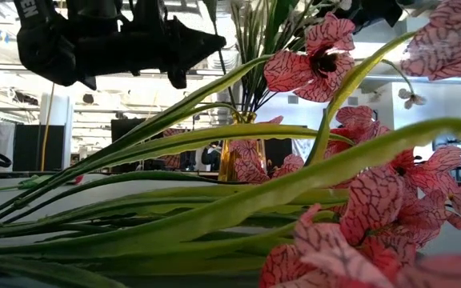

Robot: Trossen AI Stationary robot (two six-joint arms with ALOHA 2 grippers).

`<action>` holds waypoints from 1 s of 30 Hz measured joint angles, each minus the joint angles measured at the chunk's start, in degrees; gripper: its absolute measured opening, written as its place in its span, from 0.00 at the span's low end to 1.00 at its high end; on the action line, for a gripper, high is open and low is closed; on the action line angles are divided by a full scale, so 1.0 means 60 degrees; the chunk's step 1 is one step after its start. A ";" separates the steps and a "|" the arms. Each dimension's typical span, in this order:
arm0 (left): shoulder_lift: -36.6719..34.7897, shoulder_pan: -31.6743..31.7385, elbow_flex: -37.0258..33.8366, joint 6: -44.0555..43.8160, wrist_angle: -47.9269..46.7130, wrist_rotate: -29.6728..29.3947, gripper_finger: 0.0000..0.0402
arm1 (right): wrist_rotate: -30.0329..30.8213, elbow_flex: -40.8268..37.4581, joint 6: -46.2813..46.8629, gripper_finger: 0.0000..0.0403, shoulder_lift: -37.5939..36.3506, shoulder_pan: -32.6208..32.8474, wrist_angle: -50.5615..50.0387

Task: Sort flowers into vase by color
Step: Put the white flower into the yellow flower vase

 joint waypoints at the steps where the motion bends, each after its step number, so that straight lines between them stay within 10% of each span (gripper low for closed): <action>1: 0.0000 0.0025 0.0004 -0.0001 -0.0141 -0.0002 0.00 | 0.0000 0.0000 -0.0004 0.63 0.0000 0.0000 0.0003; 30: 0.0000 0.0067 0.1279 0.0504 -0.3842 0.0326 0.00 | 0.0004 0.0004 0.0036 0.63 0.0000 0.0000 0.0006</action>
